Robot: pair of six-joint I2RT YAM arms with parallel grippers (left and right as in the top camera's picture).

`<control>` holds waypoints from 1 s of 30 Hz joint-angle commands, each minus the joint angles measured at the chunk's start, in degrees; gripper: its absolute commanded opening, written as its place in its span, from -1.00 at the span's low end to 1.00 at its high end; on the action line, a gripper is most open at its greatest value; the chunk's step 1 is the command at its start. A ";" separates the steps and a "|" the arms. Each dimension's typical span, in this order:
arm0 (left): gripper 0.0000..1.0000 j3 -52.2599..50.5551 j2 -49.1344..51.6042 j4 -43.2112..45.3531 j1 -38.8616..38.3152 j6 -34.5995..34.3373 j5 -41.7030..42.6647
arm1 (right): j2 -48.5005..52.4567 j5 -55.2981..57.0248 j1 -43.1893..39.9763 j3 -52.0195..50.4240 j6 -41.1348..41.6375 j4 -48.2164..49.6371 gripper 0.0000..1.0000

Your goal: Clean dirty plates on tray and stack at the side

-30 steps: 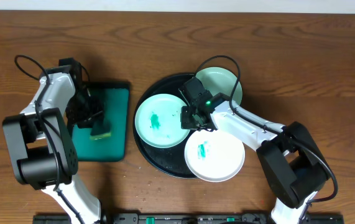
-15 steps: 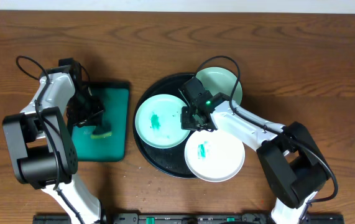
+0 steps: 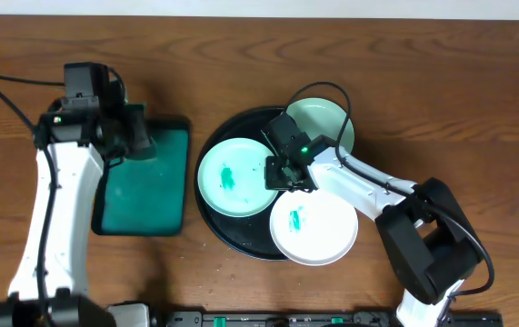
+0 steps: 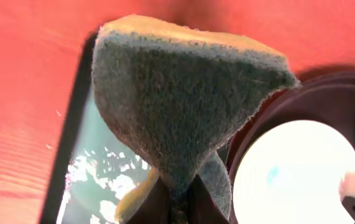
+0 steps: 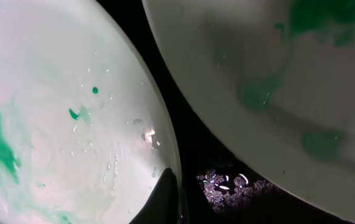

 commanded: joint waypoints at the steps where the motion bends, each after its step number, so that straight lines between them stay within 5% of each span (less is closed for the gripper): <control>1: -0.86 0.20 -4.46 2.29 -2.69 2.58 -8.17 | -0.04 -0.13 0.90 -0.33 -1.77 -1.22 -0.97; 6: -0.86 0.20 -8.66 5.57 -5.07 2.71 -13.66 | -0.04 -0.15 0.90 -0.33 -2.21 -1.25 -0.97; 30: -0.86 0.20 -11.69 8.31 -5.22 3.23 -14.71 | -0.04 -0.13 0.90 -0.33 -2.80 -1.68 -0.97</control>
